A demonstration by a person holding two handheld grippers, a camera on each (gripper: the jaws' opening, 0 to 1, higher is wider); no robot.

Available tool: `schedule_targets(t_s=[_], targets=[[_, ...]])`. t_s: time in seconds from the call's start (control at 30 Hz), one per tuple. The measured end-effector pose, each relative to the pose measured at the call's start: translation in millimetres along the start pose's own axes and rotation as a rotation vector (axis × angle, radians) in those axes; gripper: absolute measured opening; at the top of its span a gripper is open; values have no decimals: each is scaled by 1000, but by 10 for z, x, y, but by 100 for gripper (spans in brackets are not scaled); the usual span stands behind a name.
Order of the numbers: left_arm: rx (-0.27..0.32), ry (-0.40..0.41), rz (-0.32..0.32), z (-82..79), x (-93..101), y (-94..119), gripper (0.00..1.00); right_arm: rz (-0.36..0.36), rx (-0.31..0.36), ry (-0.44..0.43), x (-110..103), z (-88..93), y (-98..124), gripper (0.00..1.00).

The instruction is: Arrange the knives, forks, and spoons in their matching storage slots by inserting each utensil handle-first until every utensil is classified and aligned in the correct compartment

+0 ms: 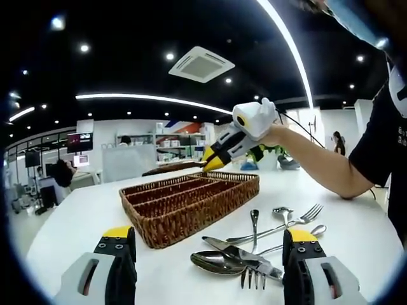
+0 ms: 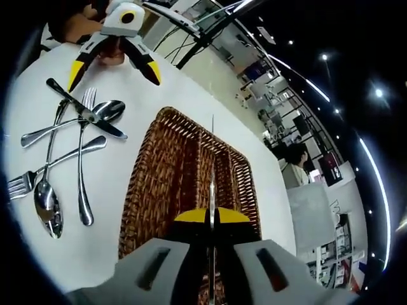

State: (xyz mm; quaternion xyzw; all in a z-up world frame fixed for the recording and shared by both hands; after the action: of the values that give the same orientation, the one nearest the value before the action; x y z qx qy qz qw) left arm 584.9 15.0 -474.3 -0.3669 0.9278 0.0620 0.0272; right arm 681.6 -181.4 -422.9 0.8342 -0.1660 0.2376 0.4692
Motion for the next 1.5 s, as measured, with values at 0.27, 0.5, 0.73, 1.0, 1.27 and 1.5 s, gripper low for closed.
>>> schedule_targets(t_s=[0.27, 0.5, 0.73, 1.0, 1.27, 1.5], targets=[[5, 0, 0, -8, 0, 6, 100, -21, -2, -9, -31, 21, -66, 2], [7, 1, 0, -14, -3, 11, 100, -39, -12, -21, -60, 70, -159, 2], [8, 0, 5, -12, 4, 12, 100, -55, -27, -25, -82, 103, -267, 2], [13, 1, 4, -21, 1, 14, 100, -70, -44, -31, -94, 149, -344, 2], [10, -8, 16, -14, 33, 14, 100, -88, -46, -48, -130, 182, -446, 2], [15, -3, 19, -26, 35, 22, 100, -103, -61, -60, -153, 210, -513, 2]])
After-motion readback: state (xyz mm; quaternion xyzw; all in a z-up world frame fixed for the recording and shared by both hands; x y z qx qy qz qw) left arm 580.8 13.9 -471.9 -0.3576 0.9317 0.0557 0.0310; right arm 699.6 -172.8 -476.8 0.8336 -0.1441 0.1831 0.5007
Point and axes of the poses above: the point that each gripper's makers call its tool centre point, and the gripper's own axes: y roughly backward along the fingers, x roughly to its right, z roughly out of its underside, the point moved 4 cm from there along y, roughly backward along the fingers, and after that the axes turned 14 degrees about -z, right-handed, at the moved point
